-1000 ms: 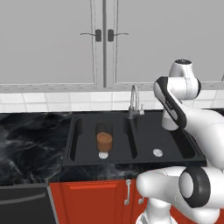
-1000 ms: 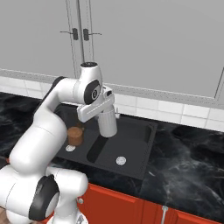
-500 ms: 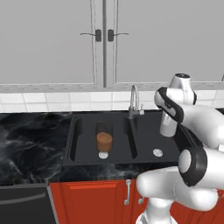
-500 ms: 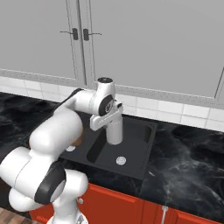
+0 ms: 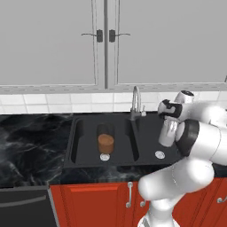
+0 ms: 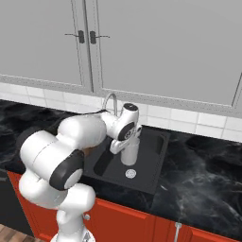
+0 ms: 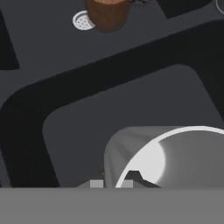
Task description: Pick the jar and glass cup and place them in the sink. Then turn on the water.
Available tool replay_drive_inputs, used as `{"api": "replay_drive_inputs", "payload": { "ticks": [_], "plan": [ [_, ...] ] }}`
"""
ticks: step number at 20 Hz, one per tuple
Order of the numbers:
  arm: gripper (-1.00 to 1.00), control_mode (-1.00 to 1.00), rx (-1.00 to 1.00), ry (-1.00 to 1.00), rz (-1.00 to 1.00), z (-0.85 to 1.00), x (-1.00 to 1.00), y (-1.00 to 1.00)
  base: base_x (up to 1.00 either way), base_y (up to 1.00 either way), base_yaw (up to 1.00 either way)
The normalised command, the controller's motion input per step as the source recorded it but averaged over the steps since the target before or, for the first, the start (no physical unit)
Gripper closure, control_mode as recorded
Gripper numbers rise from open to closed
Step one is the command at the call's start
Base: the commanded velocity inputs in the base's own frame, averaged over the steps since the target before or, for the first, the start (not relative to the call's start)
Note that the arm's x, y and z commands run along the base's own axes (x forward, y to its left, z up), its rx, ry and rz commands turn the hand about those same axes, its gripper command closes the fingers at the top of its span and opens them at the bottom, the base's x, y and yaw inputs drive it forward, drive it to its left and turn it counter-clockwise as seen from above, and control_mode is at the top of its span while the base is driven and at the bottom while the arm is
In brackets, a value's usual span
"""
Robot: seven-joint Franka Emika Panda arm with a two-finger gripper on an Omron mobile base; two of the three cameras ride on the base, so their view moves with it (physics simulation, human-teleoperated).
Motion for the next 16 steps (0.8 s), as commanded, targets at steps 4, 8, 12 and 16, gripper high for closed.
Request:
{"api": "replay_drive_inputs", "payload": {
  "ticks": [4,8,12,16],
  "plan": [
    [1.0,-1.0,0.01,0.0,0.18,-0.88,0.53,-0.3,0.0,0.0,0.0],
    [1.0,-1.0,0.0,0.0,0.14,-0.91,0.52,-0.18,0.0,0.0,0.0],
    [1.0,-1.0,0.0,0.0,0.12,-0.74,0.32,-0.08,0.0,0.0,0.0],
    [1.0,-1.0,0.0,-0.07,0.1,-0.57,0.05,-0.06,0.0,0.0,0.0]
  ]
}}
